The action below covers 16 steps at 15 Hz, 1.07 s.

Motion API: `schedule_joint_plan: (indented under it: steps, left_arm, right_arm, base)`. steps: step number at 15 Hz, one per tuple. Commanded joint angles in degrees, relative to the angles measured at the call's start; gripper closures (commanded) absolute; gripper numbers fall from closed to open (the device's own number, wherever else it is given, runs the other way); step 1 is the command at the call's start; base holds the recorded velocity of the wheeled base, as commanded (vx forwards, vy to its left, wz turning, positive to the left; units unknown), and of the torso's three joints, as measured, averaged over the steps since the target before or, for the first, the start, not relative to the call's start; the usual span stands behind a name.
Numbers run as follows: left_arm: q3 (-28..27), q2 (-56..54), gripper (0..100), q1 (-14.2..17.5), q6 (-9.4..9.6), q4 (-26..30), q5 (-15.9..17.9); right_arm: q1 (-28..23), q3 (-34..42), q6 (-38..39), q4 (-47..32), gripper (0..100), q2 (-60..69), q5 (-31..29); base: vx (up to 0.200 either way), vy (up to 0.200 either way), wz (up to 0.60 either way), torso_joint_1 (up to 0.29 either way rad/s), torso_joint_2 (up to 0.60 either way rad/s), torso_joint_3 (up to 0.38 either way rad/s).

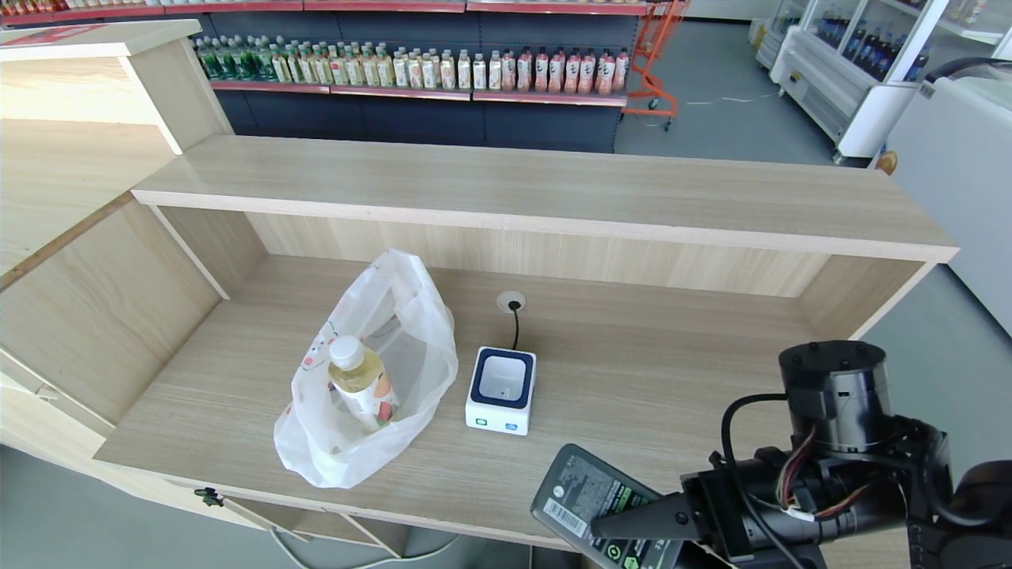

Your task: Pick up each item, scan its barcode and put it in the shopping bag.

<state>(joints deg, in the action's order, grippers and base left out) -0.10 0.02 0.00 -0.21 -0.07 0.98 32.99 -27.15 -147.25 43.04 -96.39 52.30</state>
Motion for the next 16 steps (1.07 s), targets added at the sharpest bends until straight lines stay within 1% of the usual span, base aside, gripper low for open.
schedule_joint_plan:
  steps: [1, 3, 4, 5, 7, 8, 9, 10, 11, 12, 13, 15, 16]
  left_arm:
    - [0.0, 0.0, 0, 0.0, 0.03, 0.0, 0.0]
    - [0.0, 0.0, 0, 0.0, -0.06, 0.0, 0.0]
    - [0.0, 0.0, 0, 0.0, -0.06, 0.0, 0.0]
    - [0.0, 0.0, 0, 0.0, -0.06, 0.0, 0.0]
    - [0.0, 0.0, 0, 0.0, 0.03, 0.0, 0.0]
    - [0.0, 0.0, 0, 0.0, -0.06, 0.0, 0.0]
    - [0.0, 0.0, 0, 0.0, 0.03, 0.0, 0.0]
    - [0.0, 0.0, 0, 0.0, 0.03, 0.0, 0.0]
    - [0.0, 0.0, 0, 0.0, 0.03, 0.0, 0.0]
    - [0.0, 0.0, 0, 0.0, -0.06, 0.0, 0.0]
    - [0.0, 0.0, 0, 0.0, -0.06, 0.0, 0.0]
    - [0.0, 0.0, 0, 0.0, -0.06, 0.0, 0.0]
    - [0.0, 0.0, 0, 0.0, -0.06, 0.0, 0.0]
  right_arm:
    - [-0.1, -0.5, 1.0, 0.0, 100, 0.4, 0.5]
    - [-0.4, -1.9, 5.2, 0.0, 100, 0.7, 2.5]
    - [-0.7, -3.1, 8.9, 0.0, 100, 1.3, 2.7]
    - [-1.8, -3.7, 16.3, -0.2, 100, 2.3, 2.5]
    - [-3.3, -3.9, 36.9, 0.7, 100, 3.5, -0.6]
    - [-4.2, -4.0, 42.0, 2.2, 100, 5.5, -1.7]
    - [-10.7, 0.2, 60.2, 3.6, 100, 10.1, -3.3]
    - [-12.7, 2.9, 73.9, 3.8, 100, 13.2, -3.3]
    - [-17.5, 4.0, 86.3, 3.4, 100, 15.5, -4.3]
    - [-21.1, 3.9, 97.2, 2.7, 100, 16.4, -6.2]
    - [-22.6, 3.9, 107.3, 2.0, 100, 17.2, -8.8]
    - [-23.1, 4.5, 127.7, 2.0, 100, 18.3, -13.3]
    - [-22.9, 5.4, 136.4, 2.1, 100, 19.0, -14.5]
  base:
    - [0.0, 0.0, 0.0, 0.0, 0.0, 0.0]
    - [0.0, 0.0, 0.0, 0.0, 0.0, 0.0]
    - [0.0, 0.0, 0.0, 0.0, 0.0, 0.0]
    - [0.0, 0.0, 0.0, 0.0, 0.0, 0.0]
    - [0.0, 0.0, 0.0, 0.0, 0.0, 0.0]
    - [0.0, 0.0, 0.0, 0.0, 0.0, 0.0]
    - [0.0, 0.0, 0.0, 0.0, 0.0, 0.0]
    - [0.0, 0.0, 0.0, 0.0, 0.0, 0.0]
    - [0.0, 0.0, 0.0, 0.0, 0.0, 0.0]
    - [0.0, 0.0, 0.0, 0.0, 0.0, 0.0]
    - [0.0, 0.0, 0.0, 0.0, 0.0, 0.0]
    - [0.0, 0.0, 0.0, 0.0, 0.0, 0.0]
    - [0.0, 0.0, 0.0, 0.0, 0.0, 0.0]
